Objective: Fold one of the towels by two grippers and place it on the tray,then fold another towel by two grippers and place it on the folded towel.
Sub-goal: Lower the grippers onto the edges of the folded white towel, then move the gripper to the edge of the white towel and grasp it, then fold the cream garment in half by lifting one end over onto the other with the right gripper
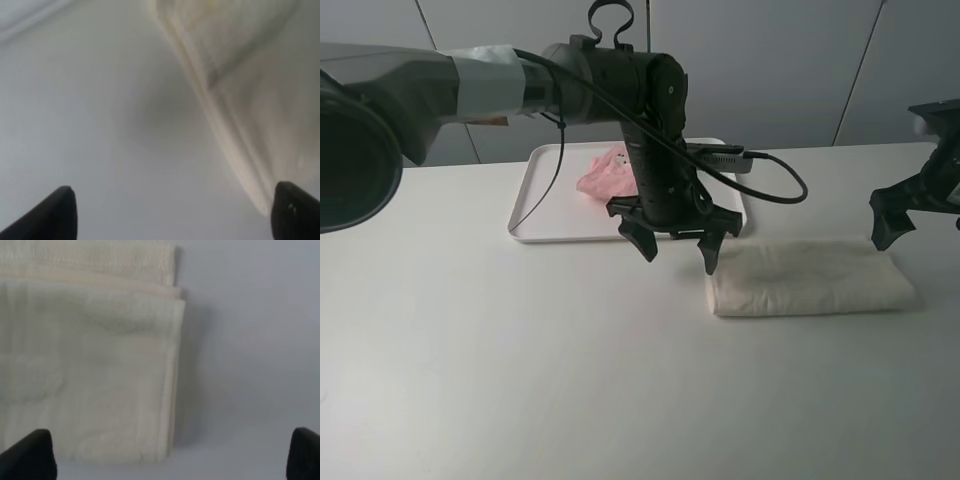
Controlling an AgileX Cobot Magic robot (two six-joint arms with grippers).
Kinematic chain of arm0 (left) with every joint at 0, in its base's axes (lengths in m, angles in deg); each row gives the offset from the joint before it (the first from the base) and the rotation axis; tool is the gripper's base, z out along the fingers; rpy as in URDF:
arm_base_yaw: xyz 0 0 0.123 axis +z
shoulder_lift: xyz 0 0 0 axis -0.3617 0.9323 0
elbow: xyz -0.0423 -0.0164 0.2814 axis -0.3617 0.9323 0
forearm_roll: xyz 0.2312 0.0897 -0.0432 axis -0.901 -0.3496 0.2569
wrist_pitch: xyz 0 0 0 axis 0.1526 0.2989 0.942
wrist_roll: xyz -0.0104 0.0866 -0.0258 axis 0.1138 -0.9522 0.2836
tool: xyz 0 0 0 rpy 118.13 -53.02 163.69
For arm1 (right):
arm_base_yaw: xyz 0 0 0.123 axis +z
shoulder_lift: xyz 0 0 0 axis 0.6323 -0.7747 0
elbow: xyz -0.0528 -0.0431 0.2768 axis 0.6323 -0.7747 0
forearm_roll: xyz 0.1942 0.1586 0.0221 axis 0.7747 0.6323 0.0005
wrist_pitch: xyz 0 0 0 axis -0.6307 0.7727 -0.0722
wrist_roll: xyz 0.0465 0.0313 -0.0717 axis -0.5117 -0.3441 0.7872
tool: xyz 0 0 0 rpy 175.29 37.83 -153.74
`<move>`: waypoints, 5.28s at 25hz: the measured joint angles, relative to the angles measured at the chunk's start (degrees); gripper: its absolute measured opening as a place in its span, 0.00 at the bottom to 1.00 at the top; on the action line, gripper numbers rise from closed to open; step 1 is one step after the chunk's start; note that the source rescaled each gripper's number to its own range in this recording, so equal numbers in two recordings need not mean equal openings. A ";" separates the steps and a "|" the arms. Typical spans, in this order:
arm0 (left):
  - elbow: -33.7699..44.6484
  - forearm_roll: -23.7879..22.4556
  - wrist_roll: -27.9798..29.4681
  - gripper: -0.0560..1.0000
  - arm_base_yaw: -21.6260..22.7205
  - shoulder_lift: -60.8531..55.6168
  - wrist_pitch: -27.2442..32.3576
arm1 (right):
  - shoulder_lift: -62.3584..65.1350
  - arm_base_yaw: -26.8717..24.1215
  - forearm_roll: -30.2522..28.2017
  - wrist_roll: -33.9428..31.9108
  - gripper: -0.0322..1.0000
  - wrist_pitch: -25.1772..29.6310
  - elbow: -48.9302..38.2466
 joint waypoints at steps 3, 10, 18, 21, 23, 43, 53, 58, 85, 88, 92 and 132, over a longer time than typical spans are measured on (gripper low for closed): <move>0.00 -1.08 1.97 1.00 -0.37 -0.13 -1.49 | -0.72 0.00 -1.18 0.00 1.00 -1.27 0.04; -1.72 -5.71 5.52 1.00 -1.47 0.21 -3.68 | -1.29 0.00 -1.58 0.00 1.00 -1.80 0.13; -14.31 -7.18 6.88 1.00 -2.08 8.06 5.30 | -1.38 0.00 -1.58 -0.75 1.00 -1.96 0.13; -17.14 -7.33 7.42 1.00 -2.73 9.56 5.46 | -1.38 0.00 -1.58 -0.75 1.00 -1.96 0.13; -17.79 -7.86 7.68 1.00 -3.07 10.46 5.46 | -1.38 0.00 -1.58 -0.78 1.00 -1.96 0.13; -18.14 -10.01 10.70 1.00 -3.20 12.95 5.96 | -3.85 0.00 -1.58 -1.00 1.00 -1.67 0.26; -18.14 -10.01 10.75 1.00 -3.20 12.95 5.96 | -7.88 0.00 -2.34 -1.95 1.00 -3.80 0.26; -18.14 -10.01 9.73 1.00 -3.20 12.95 5.96 | -11.54 0.00 -2.63 -2.63 1.00 -5.18 0.50; -18.14 -9.30 8.17 1.00 -3.20 12.95 5.96 | -16.00 0.00 -1.36 -3.87 0.61 -7.68 1.20; -18.14 -9.30 8.17 1.00 -3.20 12.95 5.96 | -16.28 0.00 -1.24 -3.87 0.61 -7.79 1.20; -18.14 -9.30 8.17 1.00 -3.20 12.95 5.96 | -16.51 0.00 -1.00 -3.87 0.61 -8.22 1.06; -18.14 -9.46 6.93 1.00 -3.20 12.95 5.85 | -6.93 -0.23 17.36 3.49 0.05 -1.56 -0.72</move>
